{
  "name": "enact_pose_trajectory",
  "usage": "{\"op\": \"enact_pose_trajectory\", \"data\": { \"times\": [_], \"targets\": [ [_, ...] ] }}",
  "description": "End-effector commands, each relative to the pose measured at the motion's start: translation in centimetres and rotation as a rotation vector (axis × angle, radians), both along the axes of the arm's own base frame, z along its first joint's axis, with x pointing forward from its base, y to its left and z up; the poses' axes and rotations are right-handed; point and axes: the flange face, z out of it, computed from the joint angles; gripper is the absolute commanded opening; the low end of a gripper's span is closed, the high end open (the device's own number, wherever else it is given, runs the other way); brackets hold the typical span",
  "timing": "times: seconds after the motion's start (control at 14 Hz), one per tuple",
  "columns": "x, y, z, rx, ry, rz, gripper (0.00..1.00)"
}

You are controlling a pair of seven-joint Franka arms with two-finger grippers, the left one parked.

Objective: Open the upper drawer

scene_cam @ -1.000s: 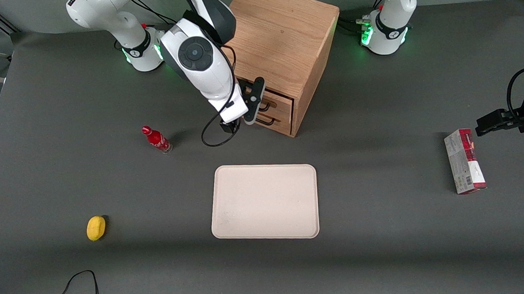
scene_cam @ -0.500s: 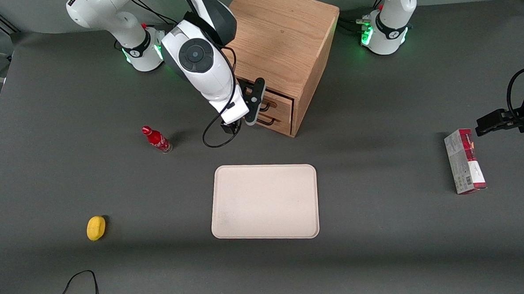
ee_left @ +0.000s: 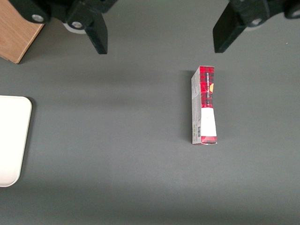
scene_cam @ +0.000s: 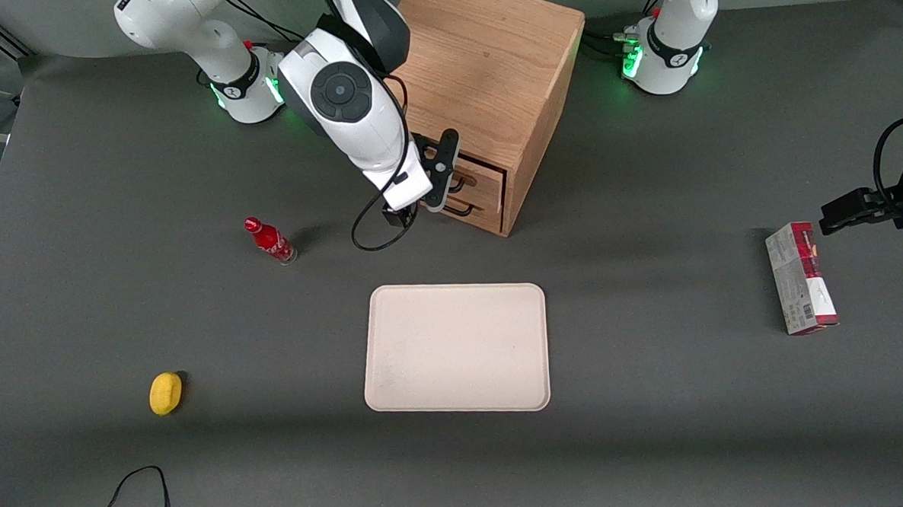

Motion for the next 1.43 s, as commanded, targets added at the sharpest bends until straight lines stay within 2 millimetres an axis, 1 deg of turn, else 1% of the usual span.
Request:
{"op": "enact_pose_trajectory", "data": {
  "times": [0.0,0.36,0.5,0.64,0.79,0.86,0.93,1.07,1.21,1.36],
  "targets": [
    [0.5,0.5,0.8,0.025,0.029,0.012,1.00],
    [1.0,0.7,-1.5,0.013,0.035,0.043,1.00],
    [1.5,0.2,-1.8,0.011,0.038,0.032,1.00],
    [1.9,-0.1,-1.5,0.012,0.034,0.013,1.00],
    [3.4,-1.3,-0.7,0.018,0.026,-0.034,1.00],
    [3.7,-1.4,-0.5,0.021,0.021,-0.039,1.00],
    [4.0,-1.4,-1.1,0.016,0.026,-0.041,1.00],
    [5.5,-2.1,-1.7,0.014,0.025,-0.064,1.00],
    [6.1,-2.2,-2.0,0.013,0.024,-0.071,1.00],
    [7.3,-2.7,-2.2,0.014,0.019,-0.088,1.00]
  ]
}}
